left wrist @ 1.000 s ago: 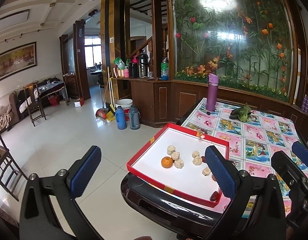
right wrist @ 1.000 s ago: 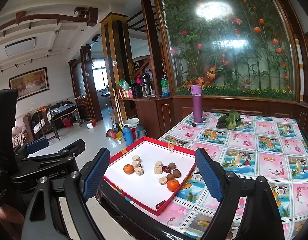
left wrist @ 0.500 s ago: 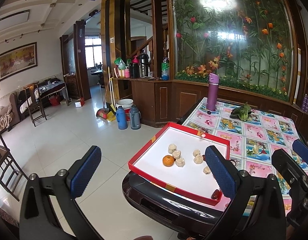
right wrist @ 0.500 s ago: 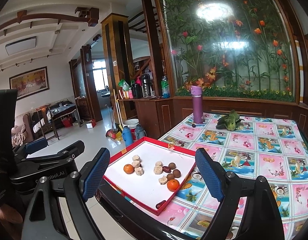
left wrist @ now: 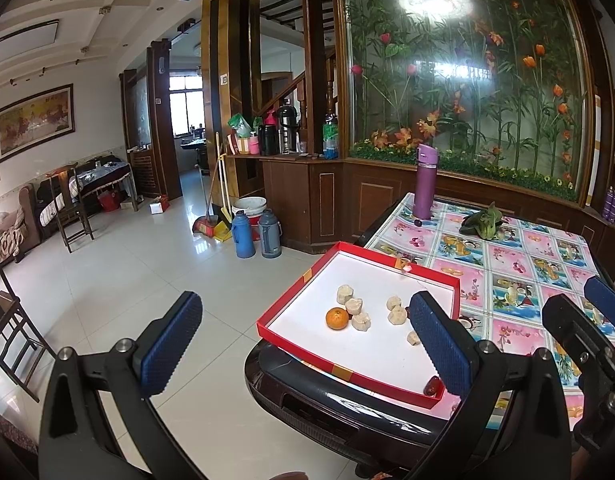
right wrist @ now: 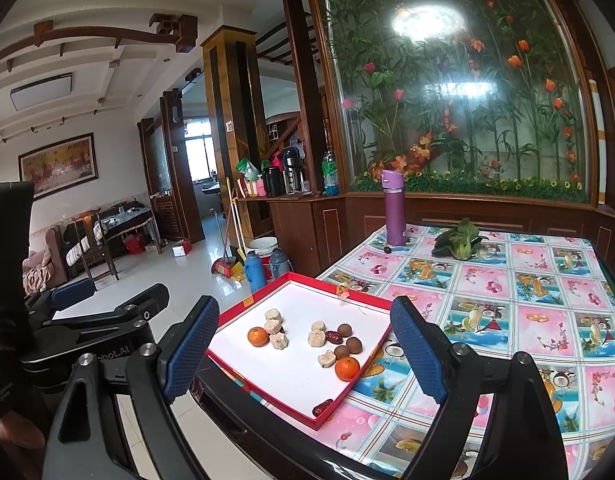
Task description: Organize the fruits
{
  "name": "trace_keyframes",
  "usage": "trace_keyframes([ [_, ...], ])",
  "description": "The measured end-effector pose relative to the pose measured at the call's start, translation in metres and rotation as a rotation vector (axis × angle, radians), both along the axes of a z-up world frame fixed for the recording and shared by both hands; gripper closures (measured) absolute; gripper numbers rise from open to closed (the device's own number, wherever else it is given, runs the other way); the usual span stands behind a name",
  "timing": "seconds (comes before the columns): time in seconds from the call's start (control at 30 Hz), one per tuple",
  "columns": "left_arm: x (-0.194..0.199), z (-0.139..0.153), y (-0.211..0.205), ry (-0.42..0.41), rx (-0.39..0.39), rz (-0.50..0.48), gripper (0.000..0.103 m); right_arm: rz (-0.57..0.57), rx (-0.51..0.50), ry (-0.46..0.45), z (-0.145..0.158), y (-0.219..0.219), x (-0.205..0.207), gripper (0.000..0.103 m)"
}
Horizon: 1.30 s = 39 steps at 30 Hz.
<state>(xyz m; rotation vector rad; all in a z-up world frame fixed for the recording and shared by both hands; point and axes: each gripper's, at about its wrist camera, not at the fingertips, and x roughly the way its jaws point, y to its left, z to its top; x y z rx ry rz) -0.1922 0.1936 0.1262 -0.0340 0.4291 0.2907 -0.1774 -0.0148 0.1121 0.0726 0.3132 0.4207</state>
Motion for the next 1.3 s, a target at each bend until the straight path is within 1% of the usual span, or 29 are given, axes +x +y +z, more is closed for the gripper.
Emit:
trace_keyframes([
  [0.4, -0.004, -0.001, 0.005, -0.007, 0.002, -0.006, 0.0, 0.001, -0.002, 0.001, 0.0, 0.001, 0.0, 0.015],
  [0.53, -0.006, 0.002, 0.006, -0.023, 0.007, -0.024, 0.0, 0.002, 0.001, 0.002, -0.001, 0.001, 0.0, 0.015],
  [0.57, -0.008, 0.003, 0.004, -0.028, 0.016, -0.013, 0.0, 0.0, 0.003, 0.002, -0.001, 0.001, 0.0, 0.015],
  [0.63, -0.008, 0.005, 0.001, -0.044, 0.069, 0.044, 0.0, -0.004, 0.009, 0.002, -0.004, 0.001, 0.0, 0.015],
  [0.67, -0.008, 0.006, -0.001, -0.058, 0.108, 0.076, 0.0, -0.007, 0.014, 0.004, -0.005, 0.0, 0.0, 0.015],
  [0.73, -0.006, 0.005, -0.002, -0.052, 0.134, 0.1, 0.0, -0.012, 0.02, 0.007, -0.006, -0.003, 0.001, 0.015],
  [0.8, -0.002, 0.005, 0.001, -0.028, 0.11, 0.098, 0.0, -0.018, 0.025, 0.01, -0.006, -0.005, 0.003, 0.015],
  [0.87, 0.002, 0.006, 0.007, -0.016, 0.051, 0.087, 0.0, -0.023, 0.027, 0.012, -0.006, -0.007, 0.003, 0.015],
  [0.93, 0.006, 0.008, 0.012, -0.016, 0.023, 0.106, 0.0, -0.028, 0.022, 0.01, -0.005, -0.007, 0.004, 0.015],
  [1.0, 0.007, 0.01, 0.01, -0.026, 0.039, 0.108, 0.0, -0.034, 0.014, 0.003, -0.004, -0.008, 0.005, 0.015],
  [1.07, 0.007, 0.012, 0.01, -0.054, 0.062, 0.069, 0.0, -0.036, 0.013, -0.002, -0.001, -0.008, 0.009, 0.015],
  [1.1, 0.008, 0.013, 0.01, -0.057, 0.07, 0.075, 0.0, -0.036, 0.016, -0.004, 0.0, -0.008, 0.01, 0.015],
  [1.13, 0.012, 0.013, 0.012, -0.035, 0.079, 0.096, 0.0, -0.033, 0.024, -0.005, 0.002, -0.008, 0.013, 0.015],
  [1.2, 0.023, 0.01, 0.016, 0.039, 0.087, 0.13, 0.0, -0.027, 0.037, -0.008, 0.005, -0.009, 0.017, 0.015],
  [1.27, 0.031, 0.007, 0.017, 0.064, 0.109, 0.128, 0.0, -0.02, 0.048, -0.012, 0.006, -0.007, 0.02, 0.015],
  [1.3, 0.031, 0.006, 0.019, 0.057, 0.115, 0.132, 0.0, -0.014, 0.05, -0.014, 0.007, -0.006, 0.022, 0.015],
])
